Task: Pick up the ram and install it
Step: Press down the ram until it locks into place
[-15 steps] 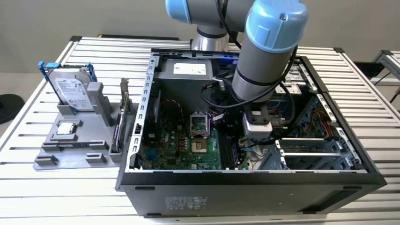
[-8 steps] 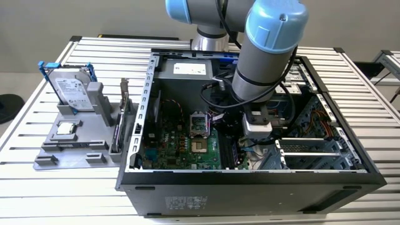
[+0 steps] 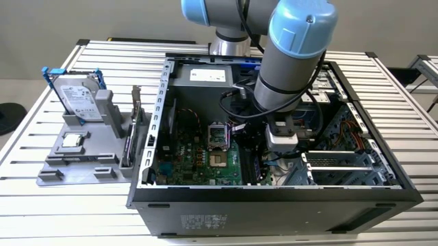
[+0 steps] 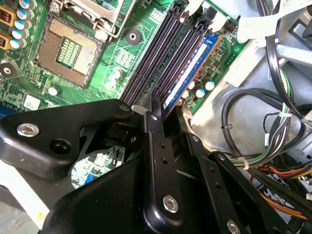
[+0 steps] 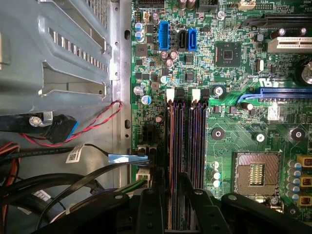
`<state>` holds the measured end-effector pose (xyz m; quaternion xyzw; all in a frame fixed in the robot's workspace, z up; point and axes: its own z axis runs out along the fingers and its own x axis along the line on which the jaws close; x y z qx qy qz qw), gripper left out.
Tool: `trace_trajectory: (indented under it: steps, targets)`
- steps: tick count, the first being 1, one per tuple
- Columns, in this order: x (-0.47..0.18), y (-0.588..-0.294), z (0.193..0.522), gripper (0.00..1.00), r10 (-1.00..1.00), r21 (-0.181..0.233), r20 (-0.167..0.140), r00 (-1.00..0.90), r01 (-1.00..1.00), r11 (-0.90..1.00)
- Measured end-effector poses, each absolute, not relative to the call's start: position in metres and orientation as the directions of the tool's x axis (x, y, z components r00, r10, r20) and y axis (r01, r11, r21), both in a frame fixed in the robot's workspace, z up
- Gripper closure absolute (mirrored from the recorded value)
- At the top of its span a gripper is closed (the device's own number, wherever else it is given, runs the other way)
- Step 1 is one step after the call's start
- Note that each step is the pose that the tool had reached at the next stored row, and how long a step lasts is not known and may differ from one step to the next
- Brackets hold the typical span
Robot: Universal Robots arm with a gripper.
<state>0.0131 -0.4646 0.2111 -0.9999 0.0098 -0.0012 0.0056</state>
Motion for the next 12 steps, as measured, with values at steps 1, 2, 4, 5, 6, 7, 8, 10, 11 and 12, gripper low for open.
trace_trajectory:
  steps: [1, 2, 4, 5, 6, 7, 8, 10, 11, 12]
  targets:
    - [0.013, -0.465, 0.212, 0.0, -0.02, -0.014, 0.002, 1.0, -0.02, -1.0]
    - [0.013, -0.465, 0.214, 0.0, -0.02, -0.016, 0.002, 1.0, -0.02, -1.0]
    - [0.013, -0.464, 0.218, 0.0, -0.02, -0.019, 0.002, 1.0, -0.02, -1.0]
    - [0.013, -0.465, 0.22, 0.0, -0.02, -0.021, 0.002, 1.0, -0.02, -1.0]
    - [0.013, -0.465, 0.223, 0.0, -0.02, -0.021, 0.002, 1.0, -0.02, -1.0]
    - [0.013, -0.464, 0.226, 0.0, -0.02, -0.022, 0.002, 1.0, -0.02, -1.0]
    - [0.013, -0.465, 0.228, 0.0, -0.02, -0.023, 0.001, 1.0, -0.02, -1.0]
    - [0.013, -0.465, 0.235, 0.0, -0.02, -0.025, 0.001, 1.0, -0.02, -1.0]
    - [0.013, -0.465, 0.238, 0.0, -0.02, -0.026, 0.001, 1.0, -0.02, -0.999]
    - [0.013, -0.465, 0.24, 0.0, -0.02, -0.027, 0.001, 1.0, -0.02, -0.999]
